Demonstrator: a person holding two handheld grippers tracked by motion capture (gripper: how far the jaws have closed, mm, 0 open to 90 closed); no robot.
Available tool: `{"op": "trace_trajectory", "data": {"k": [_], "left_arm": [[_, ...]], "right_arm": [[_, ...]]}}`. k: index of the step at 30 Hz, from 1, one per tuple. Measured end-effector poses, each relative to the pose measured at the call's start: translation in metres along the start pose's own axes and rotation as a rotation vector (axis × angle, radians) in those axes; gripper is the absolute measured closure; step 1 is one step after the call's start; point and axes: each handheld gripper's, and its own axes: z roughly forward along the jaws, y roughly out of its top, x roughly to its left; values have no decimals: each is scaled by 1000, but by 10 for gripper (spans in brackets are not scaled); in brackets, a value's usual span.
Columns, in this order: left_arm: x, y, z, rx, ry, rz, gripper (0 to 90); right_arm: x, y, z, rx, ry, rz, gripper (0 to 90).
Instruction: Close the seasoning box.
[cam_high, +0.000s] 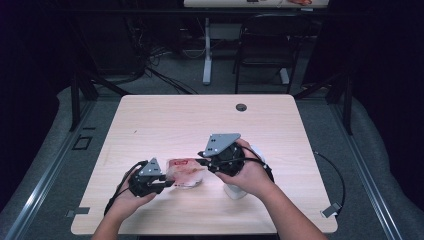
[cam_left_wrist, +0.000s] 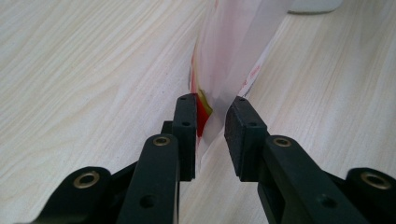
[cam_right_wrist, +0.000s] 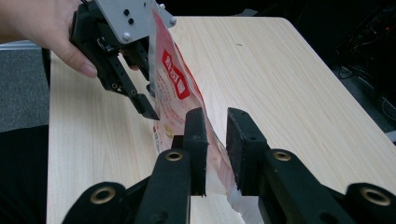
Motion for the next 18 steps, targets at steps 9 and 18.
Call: {"op": "trace_trajectory", "data": {"k": [9,18], "left_arm": [[3,-2,-7,-34,-12,-32,708],[4,-2,-12,-48,-14,-35,708]], "right_arm": [[0,-1,1,-22,9,17,760],[1,1,-4,-70,26,39,712]]}}
